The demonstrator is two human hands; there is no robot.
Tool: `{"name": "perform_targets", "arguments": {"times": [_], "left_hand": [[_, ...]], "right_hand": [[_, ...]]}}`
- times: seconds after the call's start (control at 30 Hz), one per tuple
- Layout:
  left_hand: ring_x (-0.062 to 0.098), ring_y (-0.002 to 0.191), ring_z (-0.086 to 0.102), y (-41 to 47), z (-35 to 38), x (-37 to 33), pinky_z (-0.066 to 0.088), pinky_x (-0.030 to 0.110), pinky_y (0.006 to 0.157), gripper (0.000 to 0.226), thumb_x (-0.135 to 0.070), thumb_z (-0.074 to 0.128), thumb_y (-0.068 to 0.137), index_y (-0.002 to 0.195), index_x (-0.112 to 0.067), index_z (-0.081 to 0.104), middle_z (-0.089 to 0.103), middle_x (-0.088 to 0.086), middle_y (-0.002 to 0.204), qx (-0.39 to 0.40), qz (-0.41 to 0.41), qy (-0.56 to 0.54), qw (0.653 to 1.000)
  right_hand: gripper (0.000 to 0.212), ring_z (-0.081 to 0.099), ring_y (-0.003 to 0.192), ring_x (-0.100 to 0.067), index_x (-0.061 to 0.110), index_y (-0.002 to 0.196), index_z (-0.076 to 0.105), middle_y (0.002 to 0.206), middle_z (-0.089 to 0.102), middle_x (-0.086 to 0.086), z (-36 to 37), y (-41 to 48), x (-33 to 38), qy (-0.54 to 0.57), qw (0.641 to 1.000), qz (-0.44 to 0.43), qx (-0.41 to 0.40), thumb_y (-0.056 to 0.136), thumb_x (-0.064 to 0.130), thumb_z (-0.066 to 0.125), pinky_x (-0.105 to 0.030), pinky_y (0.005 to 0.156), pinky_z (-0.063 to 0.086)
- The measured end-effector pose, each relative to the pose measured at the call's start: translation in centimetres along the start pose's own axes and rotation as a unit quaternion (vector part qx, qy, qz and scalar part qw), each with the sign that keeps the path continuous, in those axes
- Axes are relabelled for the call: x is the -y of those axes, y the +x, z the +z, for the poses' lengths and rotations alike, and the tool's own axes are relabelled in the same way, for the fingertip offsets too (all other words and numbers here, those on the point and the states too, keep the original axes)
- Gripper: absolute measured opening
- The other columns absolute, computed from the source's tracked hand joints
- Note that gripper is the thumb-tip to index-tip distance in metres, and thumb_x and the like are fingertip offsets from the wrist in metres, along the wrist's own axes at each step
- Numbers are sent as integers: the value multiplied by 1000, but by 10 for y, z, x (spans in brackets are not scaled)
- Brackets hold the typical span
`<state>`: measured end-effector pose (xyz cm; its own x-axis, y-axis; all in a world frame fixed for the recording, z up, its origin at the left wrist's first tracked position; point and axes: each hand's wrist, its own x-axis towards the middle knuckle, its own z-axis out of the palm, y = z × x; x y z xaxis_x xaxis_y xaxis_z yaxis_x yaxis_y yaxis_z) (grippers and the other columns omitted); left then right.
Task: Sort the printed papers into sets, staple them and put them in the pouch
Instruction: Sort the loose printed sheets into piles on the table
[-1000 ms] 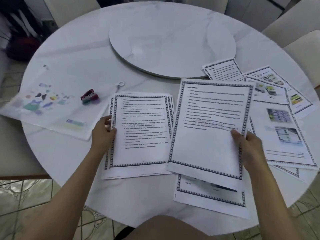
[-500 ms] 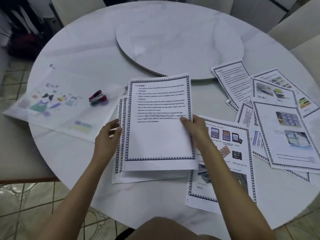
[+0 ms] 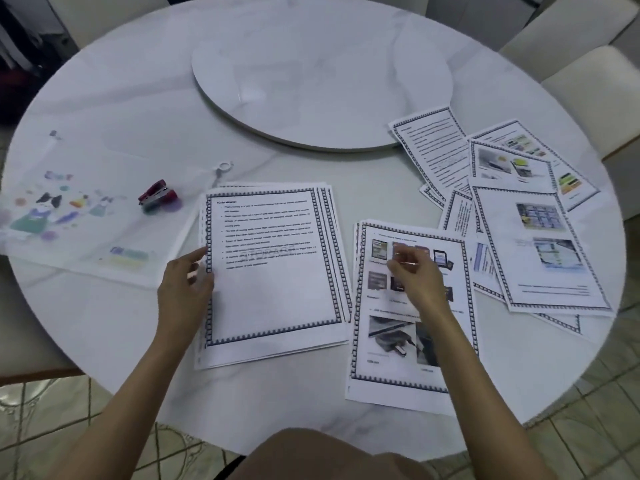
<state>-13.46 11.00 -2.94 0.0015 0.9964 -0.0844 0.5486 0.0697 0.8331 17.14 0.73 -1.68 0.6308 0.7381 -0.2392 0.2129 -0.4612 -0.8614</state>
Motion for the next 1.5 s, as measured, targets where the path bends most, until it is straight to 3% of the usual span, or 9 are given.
{"name": "perform_targets", "arguments": {"times": [0.13,0.37,0.47,0.6,0.87,1.07,1.2,1.4,1.5], "left_hand": [[25,111,51,-10,17,-23,41,30,95,36,-3,56,88,122,-16,58,54,11,123,54,94,54,993],[-3,87,56,-50,69,-71,40,-2,67,29,-9,54,90,115,-23,60,62,-6,108,257,88,29,962],[7,86,56,-62,97,-91,44,3,63,36,-19,53,92,128,-20,51,57,-2,120,328,64,65,940],[26,110,56,-70,127,-108,46,32,91,56,-31,54,91,140,-14,34,49,9,134,387,12,160,908],[23,103,56,-78,149,-120,41,26,83,48,-27,59,88,130,-8,44,58,8,112,292,-51,140,945],[12,61,53,-81,164,-118,53,34,66,17,-26,67,83,75,-19,53,57,-2,71,214,-62,92,970],[17,65,58,-84,167,-118,56,38,74,12,-28,63,85,77,-20,58,62,-5,73,174,-50,112,977],[16,62,65,-86,164,-115,57,39,73,11,-20,61,86,76,-18,66,67,-4,69,150,-56,81,984],[14,59,62,-85,162,-116,57,34,71,9,-22,60,87,84,-17,66,66,-3,68,155,-55,55,985]], "right_hand": [[24,62,89,-23,14,112,59,97,63,-6,-50,-5,-26,-14,999,20,-46,88,13,61,-38,81,52],[31,56,94,-22,9,115,61,108,63,-13,-100,-12,-66,-99,989,61,-89,85,16,65,-36,86,45],[36,56,98,-26,6,117,60,112,62,-16,-109,-15,-78,-106,986,80,-97,83,15,67,-33,87,42],[36,54,93,-21,7,118,59,106,61,-12,-113,-15,-83,-101,988,81,-79,83,14,67,-30,86,41],[28,55,88,-16,10,111,61,81,59,8,-118,-9,-83,-30,992,95,-71,83,13,67,-30,86,45],[8,59,83,-19,16,86,64,77,62,7,-131,-4,-86,12,993,95,-65,81,12,68,-35,83,49],[3,60,80,-21,15,80,66,77,65,5,-139,0,-83,-2,995,65,-74,82,12,66,-35,77,50],[5,57,70,-4,16,83,63,77,63,10,-145,1,-67,-5,996,-32,-86,86,12,62,-13,59,43],[7,59,76,-7,19,85,59,83,65,4,-144,2,-58,16,996,-56,-71,89,13,59,-21,64,45]]}}
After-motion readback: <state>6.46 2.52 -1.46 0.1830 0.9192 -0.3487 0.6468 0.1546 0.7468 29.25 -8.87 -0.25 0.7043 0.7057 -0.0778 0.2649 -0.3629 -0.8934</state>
